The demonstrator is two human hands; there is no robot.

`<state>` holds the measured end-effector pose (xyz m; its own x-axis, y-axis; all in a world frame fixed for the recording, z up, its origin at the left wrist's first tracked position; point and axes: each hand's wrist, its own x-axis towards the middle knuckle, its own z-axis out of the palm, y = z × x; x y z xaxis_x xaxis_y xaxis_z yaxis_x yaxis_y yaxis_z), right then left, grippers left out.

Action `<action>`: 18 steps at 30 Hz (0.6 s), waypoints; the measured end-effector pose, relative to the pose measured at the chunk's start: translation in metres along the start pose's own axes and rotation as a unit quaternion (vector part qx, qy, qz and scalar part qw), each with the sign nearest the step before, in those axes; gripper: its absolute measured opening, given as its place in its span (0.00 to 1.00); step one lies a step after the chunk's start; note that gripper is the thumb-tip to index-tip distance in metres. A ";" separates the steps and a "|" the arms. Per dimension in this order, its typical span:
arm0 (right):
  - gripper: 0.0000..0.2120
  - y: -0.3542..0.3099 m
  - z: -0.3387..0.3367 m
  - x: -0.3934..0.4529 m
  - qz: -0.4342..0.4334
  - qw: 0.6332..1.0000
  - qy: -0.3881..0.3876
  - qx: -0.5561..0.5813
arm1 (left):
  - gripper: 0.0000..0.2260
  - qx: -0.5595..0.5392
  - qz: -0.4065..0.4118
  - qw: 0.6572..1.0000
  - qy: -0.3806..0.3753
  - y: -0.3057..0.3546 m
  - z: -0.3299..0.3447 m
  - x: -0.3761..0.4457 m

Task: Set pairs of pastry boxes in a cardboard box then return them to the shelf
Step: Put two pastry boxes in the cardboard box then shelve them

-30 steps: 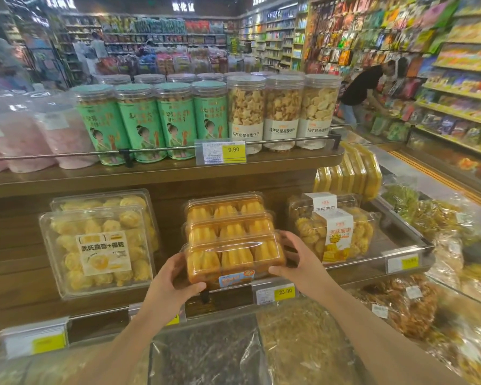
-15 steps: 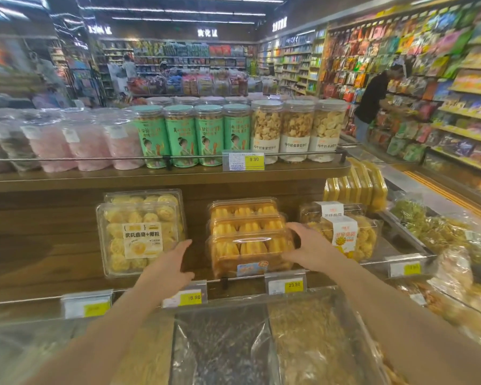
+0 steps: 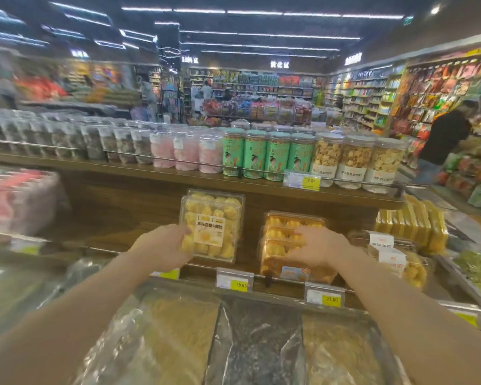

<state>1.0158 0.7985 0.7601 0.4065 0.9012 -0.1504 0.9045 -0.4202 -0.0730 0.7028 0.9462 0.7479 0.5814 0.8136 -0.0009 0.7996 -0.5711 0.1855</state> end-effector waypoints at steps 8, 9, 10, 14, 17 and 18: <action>0.40 -0.153 0.014 -0.011 -0.161 0.985 -0.007 -0.056 | 0.30 0.004 -0.148 0.989 0.004 -0.097 -0.012 -0.122; 0.39 -0.176 0.017 -0.018 -0.183 0.981 -0.008 -0.062 | 0.32 -0.006 -0.168 0.986 0.010 -0.113 -0.015 -0.144; 0.38 -0.199 0.020 -0.025 -0.205 0.976 -0.005 -0.069 | 0.34 -0.014 -0.185 0.982 0.020 -0.130 -0.014 -0.164; 0.38 -0.297 0.024 -0.067 -0.280 0.956 0.006 -0.089 | 0.36 -0.071 -0.260 0.961 0.064 -0.185 -0.031 -0.260; 0.39 -0.372 0.031 -0.100 -0.339 0.937 -0.007 -0.080 | 0.38 -0.057 -0.314 0.946 0.061 -0.219 -0.049 -0.343; 0.39 -0.390 0.034 -0.109 -0.350 0.934 -0.009 -0.078 | 0.42 -0.045 -0.330 0.941 0.056 -0.228 -0.052 -0.362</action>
<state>0.6143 0.8607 0.7717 -0.2918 0.9469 -0.1353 0.9562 0.2924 -0.0156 0.3025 0.7873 0.7569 -0.0615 0.9972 -0.0423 0.9622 0.0705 0.2630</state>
